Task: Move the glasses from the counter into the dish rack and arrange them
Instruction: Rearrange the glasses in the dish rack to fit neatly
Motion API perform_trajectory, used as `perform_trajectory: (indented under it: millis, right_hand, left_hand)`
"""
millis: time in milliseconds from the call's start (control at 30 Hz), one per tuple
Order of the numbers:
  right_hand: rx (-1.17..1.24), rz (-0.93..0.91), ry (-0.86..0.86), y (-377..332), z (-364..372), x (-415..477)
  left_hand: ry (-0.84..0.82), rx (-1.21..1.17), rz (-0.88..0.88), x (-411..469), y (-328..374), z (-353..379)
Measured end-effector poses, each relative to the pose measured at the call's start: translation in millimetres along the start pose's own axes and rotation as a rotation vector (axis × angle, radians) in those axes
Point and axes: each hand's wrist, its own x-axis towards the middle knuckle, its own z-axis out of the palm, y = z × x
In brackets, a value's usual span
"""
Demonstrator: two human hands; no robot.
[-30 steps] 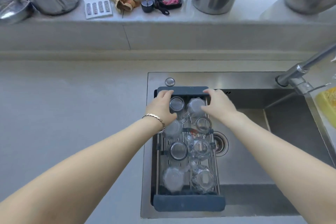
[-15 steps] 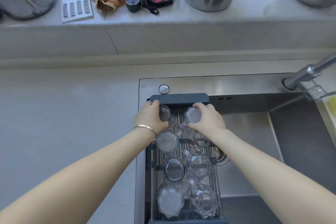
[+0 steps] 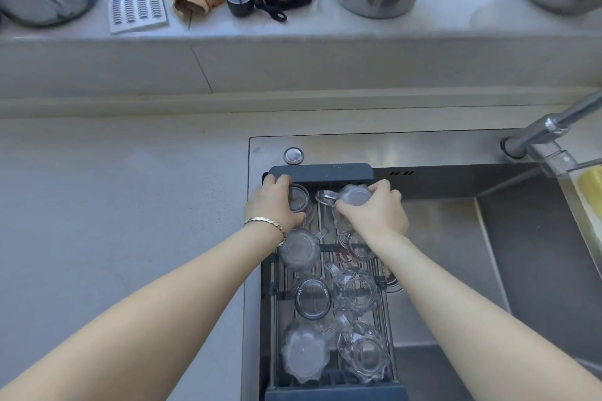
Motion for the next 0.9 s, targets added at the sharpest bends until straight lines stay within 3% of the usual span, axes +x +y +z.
perform_trajectory:
  millis: [233, 567, 900]
  right_hand:
    - [-0.083, -0.118, 0.039, -11, 13, 0]
    - [-0.315, -0.412, -0.104, -3, 16, -1]
    - [-0.189, -0.33, -0.053, 4, 15, 2]
  left_hand:
    - [-0.008, -0.056, 0.022, -2, 1, 1]
    - [-0.007, -0.081, 0.032, 0, -1, 3]
    - [0.026, -0.26, 0.013, -3, 5, 10]
